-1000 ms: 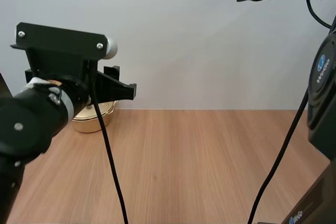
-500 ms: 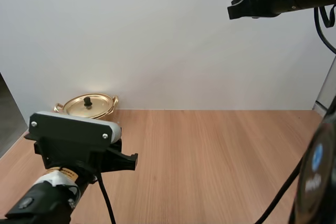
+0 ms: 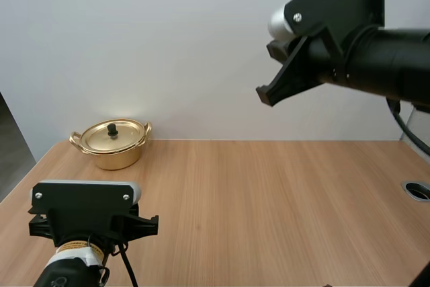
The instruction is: Open the pot, put the car inside, and close it
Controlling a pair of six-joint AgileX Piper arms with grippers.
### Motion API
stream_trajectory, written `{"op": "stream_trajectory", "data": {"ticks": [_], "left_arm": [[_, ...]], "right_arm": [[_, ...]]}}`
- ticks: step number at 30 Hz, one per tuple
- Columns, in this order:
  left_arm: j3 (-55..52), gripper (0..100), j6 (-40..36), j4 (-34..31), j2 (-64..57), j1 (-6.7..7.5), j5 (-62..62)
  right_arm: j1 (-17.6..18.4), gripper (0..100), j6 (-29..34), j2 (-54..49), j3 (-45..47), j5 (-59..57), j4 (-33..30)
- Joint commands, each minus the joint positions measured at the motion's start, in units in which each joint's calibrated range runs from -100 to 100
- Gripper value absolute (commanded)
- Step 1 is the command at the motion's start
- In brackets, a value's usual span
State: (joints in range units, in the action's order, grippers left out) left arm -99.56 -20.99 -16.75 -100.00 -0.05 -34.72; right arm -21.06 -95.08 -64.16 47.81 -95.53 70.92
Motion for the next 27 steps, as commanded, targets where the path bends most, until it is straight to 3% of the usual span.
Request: {"op": "stream_trajectory", "data": {"ticks": [1,5,11,15,18,24,27], "left_arm": [[-0.4,83,-0.9,0.0,0.0,0.01,1.6],[-0.4,83,-0.9,3.3,0.0,0.09,3.5],[-0.4,83,-0.3,4.2,0.0,1.80,3.5],[-0.4,83,1.3,5.8,0.0,2.07,3.5],[-0.4,83,1.3,6.3,0.0,1.50,3.5],[-0.4,83,1.3,6.8,0.0,-1.10,5.5],[-0.4,83,1.3,6.8,0.0,-1.51,5.5]], "right_arm": [[-0.1,0,-0.1,0.2,19.0,0.0,-0.1],[-0.1,0,-0.1,0.2,19.0,0.0,-0.1],[-0.1,0,-0.4,0.2,19.0,0.7,-0.4],[-0.1,0,-0.4,0.2,19.0,2.9,-1.5],[-0.1,0,-0.4,0.2,19.0,3.3,-1.8],[-0.1,0,-0.4,0.2,19.0,3.9,-1.1],[-0.1,0,-0.4,0.2,19.0,6.0,-0.6]]}}
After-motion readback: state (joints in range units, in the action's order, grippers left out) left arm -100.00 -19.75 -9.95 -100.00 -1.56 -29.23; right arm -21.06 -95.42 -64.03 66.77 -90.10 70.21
